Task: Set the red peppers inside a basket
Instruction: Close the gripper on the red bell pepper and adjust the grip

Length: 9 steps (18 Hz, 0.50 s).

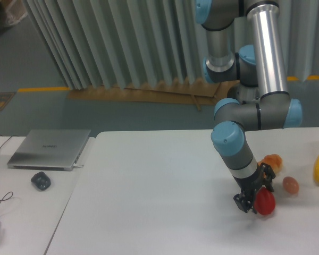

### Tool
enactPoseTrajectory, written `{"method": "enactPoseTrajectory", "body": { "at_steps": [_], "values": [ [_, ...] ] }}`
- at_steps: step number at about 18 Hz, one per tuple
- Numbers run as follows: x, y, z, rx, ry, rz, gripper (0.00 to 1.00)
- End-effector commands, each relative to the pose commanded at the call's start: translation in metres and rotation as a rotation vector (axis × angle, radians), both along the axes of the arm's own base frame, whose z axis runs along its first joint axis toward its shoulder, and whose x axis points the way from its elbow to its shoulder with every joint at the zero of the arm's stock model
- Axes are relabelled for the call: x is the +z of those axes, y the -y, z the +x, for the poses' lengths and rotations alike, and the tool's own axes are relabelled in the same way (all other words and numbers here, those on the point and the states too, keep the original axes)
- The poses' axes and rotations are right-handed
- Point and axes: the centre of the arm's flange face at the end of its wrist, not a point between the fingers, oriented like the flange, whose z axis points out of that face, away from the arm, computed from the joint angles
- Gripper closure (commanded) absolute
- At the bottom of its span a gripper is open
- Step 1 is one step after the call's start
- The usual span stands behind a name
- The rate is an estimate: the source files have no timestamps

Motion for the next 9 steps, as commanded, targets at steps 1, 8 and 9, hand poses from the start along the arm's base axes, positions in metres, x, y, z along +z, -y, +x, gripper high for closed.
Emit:
{"method": "enactPoseTrajectory", "body": {
  "at_steps": [1, 8, 9],
  "values": [
    [-0.0006, 0.0004, 0.0002, 0.001, -0.001, -0.002, 0.16],
    [0.0023, 0.0028, -0.0002, 0.009, -0.017, -0.010, 0.41],
    [0.0024, 0.0034, -0.0012, 0.012, -0.019, -0.011, 0.47]
  ]
}}
